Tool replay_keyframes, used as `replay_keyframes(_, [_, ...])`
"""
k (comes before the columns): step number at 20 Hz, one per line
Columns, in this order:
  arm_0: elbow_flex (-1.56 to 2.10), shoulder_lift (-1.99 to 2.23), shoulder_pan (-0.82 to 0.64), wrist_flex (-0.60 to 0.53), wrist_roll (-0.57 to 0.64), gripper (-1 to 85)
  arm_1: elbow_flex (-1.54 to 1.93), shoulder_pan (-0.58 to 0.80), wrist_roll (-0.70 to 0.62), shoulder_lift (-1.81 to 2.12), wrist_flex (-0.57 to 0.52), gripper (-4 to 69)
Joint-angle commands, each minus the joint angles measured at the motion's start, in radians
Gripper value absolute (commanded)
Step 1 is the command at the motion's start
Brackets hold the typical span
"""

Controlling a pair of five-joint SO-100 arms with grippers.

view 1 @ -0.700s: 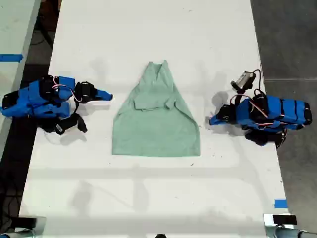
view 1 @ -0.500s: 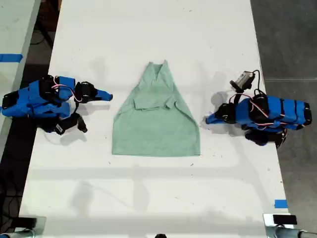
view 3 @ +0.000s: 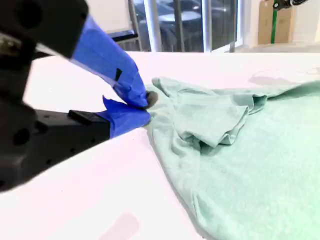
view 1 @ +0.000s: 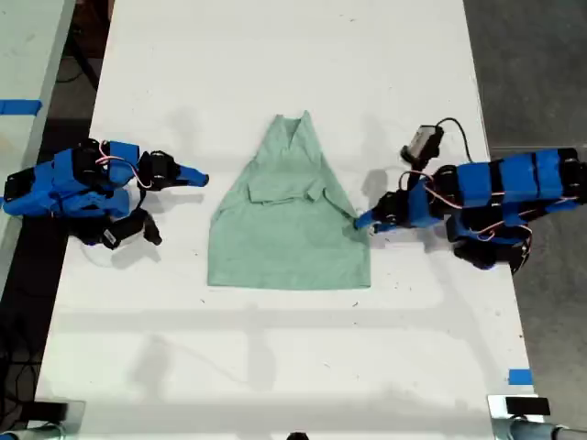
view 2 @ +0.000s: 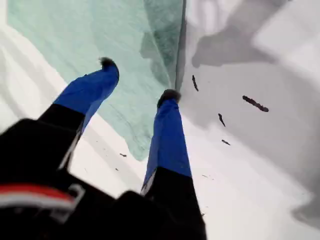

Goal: Fold t shirt

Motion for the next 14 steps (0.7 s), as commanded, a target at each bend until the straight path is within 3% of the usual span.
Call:
replay_keyframes(1, [0.008, 0.009, -0.005, -0.002, -0.015, -0.2, -0.13, -0.029, 0.048, -0.288, -0.058, 18.6])
replay_keyframes(5, [0.008, 0.009, -0.005, -0.002, -0.012, -0.2, -0.193, -0.081, 0.121, -0.4, -0.021, 17.1])
replay_keyframes(7, [0.008, 0.009, -0.005, -0.002, -0.014, -0.2, -0.298, -0.071, 0.08, -0.56, 0.034, 2.1])
replay_keyframes(12, [0.008, 0.009, -0.005, -0.002, -0.015, -0.2, -0.726, -0.086, 0.104, -0.69, 0.465, -1.7])
replay_keyframes(14, [0.008, 0.009, -0.005, -0.002, -0.014, -0.2, -0.891, -0.08, -0.003, -0.67, 0.505, -1.7])
